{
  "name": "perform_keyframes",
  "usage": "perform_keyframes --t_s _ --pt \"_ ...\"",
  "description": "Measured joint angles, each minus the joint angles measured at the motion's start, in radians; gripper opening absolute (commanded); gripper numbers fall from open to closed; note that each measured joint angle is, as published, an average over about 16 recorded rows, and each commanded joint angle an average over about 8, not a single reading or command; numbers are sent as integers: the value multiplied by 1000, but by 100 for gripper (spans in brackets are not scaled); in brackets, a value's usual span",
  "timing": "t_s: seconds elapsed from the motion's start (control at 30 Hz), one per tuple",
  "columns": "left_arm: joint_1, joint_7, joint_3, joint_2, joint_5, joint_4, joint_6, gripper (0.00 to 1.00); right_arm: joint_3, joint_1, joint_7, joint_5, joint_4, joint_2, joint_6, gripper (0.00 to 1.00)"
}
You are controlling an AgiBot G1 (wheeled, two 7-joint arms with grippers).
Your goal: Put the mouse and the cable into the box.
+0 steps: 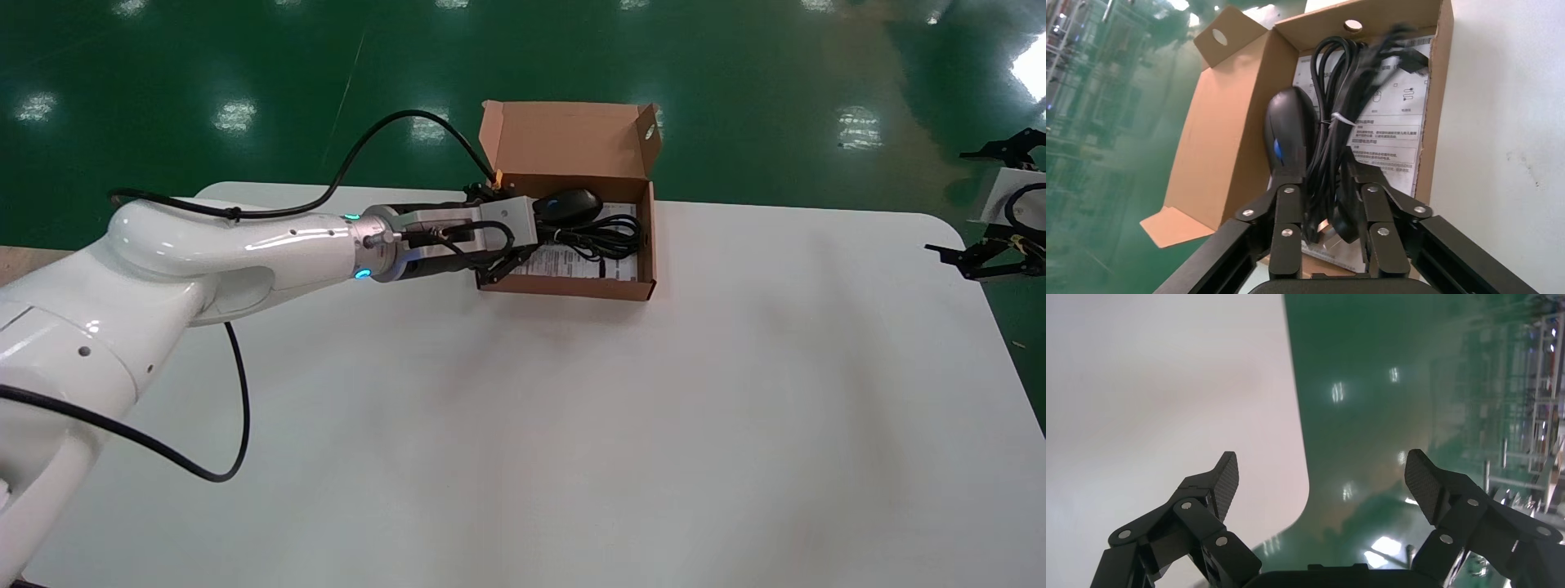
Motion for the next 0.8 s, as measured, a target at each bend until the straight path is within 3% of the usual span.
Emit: perform_keyframes --t_s 0.3,0.8 --pt "41 -67 -49 -56 -25 -80 49 100 54 -105 156 98 169 29 -69 100" --pt "174 -262 -234 -232 -105 -304 241 100 156 -306 452 283 490 85 -198 100"
